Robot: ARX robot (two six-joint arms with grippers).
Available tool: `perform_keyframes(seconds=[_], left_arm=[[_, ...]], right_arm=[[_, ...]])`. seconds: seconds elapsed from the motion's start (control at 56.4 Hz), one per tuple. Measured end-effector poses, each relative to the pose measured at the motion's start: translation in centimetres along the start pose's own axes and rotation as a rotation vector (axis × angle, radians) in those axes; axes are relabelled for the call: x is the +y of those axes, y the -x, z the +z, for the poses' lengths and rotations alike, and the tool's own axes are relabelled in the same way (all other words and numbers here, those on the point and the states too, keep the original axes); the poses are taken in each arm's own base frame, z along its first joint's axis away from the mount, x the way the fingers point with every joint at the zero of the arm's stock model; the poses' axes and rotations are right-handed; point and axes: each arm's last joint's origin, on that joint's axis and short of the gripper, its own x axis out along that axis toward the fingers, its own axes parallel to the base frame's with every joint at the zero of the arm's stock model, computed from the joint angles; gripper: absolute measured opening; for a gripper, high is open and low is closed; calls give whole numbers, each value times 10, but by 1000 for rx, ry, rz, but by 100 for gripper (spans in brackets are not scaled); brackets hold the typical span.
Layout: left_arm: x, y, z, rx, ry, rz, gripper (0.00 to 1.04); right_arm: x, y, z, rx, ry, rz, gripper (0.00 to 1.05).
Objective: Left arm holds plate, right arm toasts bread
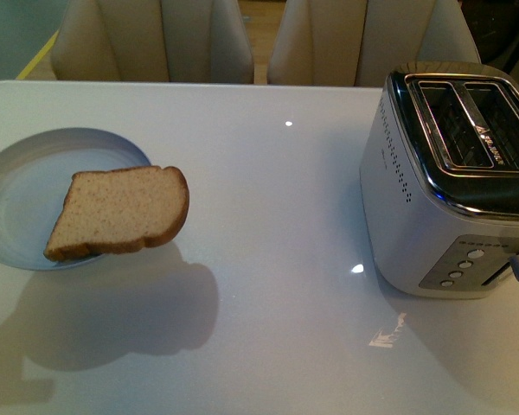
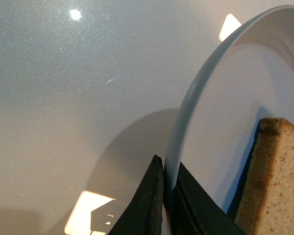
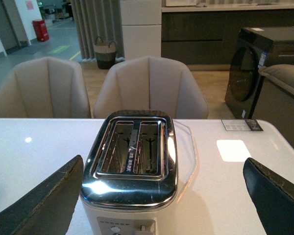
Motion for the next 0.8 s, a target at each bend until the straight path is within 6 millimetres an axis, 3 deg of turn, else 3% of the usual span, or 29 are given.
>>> perform_keyframes(seconds=[0.106, 0.266, 0.798], left_arm=[[-23, 17, 3, -12, 17, -15, 3], [-84, 40, 0, -20, 5, -57, 3], [-219, 64, -39, 36, 7, -161, 3]], right_arm=[[0, 0, 0, 0, 0, 0, 96], [0, 0, 0, 0, 0, 0, 96], [0, 0, 0, 0, 0, 0, 96]])
